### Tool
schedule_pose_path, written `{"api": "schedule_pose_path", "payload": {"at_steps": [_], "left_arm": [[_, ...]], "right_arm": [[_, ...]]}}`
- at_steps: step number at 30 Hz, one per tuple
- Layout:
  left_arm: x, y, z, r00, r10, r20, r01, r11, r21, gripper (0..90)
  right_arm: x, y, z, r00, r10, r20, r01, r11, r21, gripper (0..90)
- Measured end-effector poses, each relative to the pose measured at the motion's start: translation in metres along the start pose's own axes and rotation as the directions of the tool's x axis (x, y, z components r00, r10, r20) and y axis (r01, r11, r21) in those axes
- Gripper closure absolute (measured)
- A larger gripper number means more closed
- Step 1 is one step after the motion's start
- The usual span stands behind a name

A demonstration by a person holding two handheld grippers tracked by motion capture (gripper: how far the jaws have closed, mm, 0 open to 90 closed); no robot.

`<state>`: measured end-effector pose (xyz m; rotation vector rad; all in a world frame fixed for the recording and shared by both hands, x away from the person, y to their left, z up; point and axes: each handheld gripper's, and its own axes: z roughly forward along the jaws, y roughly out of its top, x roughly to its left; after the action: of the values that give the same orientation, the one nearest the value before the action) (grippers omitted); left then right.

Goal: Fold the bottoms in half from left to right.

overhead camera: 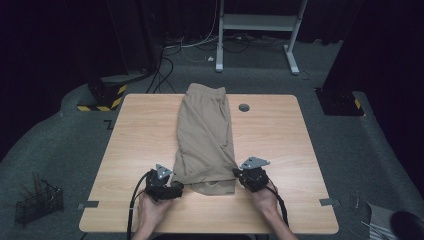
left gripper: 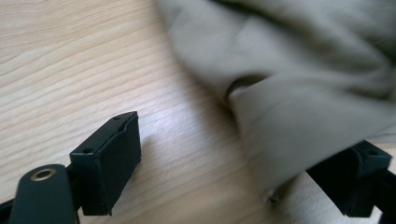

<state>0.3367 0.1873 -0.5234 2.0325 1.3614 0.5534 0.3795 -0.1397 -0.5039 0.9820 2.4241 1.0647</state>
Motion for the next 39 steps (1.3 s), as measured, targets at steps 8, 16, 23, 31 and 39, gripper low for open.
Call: {"api": "schedule_pose_path", "payload": {"at_steps": [8,16,23,31,39], "left_arm": [[0.006,-0.008,-0.011,1.0,-0.003,0.002,0.003,0.9999,0.013,17.6],[0.021,-0.017,-0.034,0.9984,-0.046,0.031,0.047,0.9987,-0.02,17.5],[0.04,-0.014,-0.049,0.9947,-0.092,0.047,0.095,0.9934,-0.064,17.3],[0.054,0.019,-0.044,0.9824,-0.132,0.132,0.149,0.9811,-0.124,18.0],[0.041,0.05,0.009,0.9947,-0.023,0.1,0.032,0.9958,-0.085,35.0]], "right_arm": [[0.0,-0.011,0.0,0.9994,0.032,-0.011,-0.032,0.999,0.013,80.5],[0.005,0.009,0.005,0.9993,0.033,-0.019,-0.033,0.999,-0.024,63.8],[0.003,0.021,0.029,0.9973,0.068,-0.029,-0.068,0.998,-0.002,64.3],[-0.004,0.022,0.031,0.9943,0.105,-0.02,-0.105,0.994,0.015,63.7],[-0.003,0.018,0.036,0.9949,0.089,-0.046,-0.088,0.996,0.03,77.5]]}}
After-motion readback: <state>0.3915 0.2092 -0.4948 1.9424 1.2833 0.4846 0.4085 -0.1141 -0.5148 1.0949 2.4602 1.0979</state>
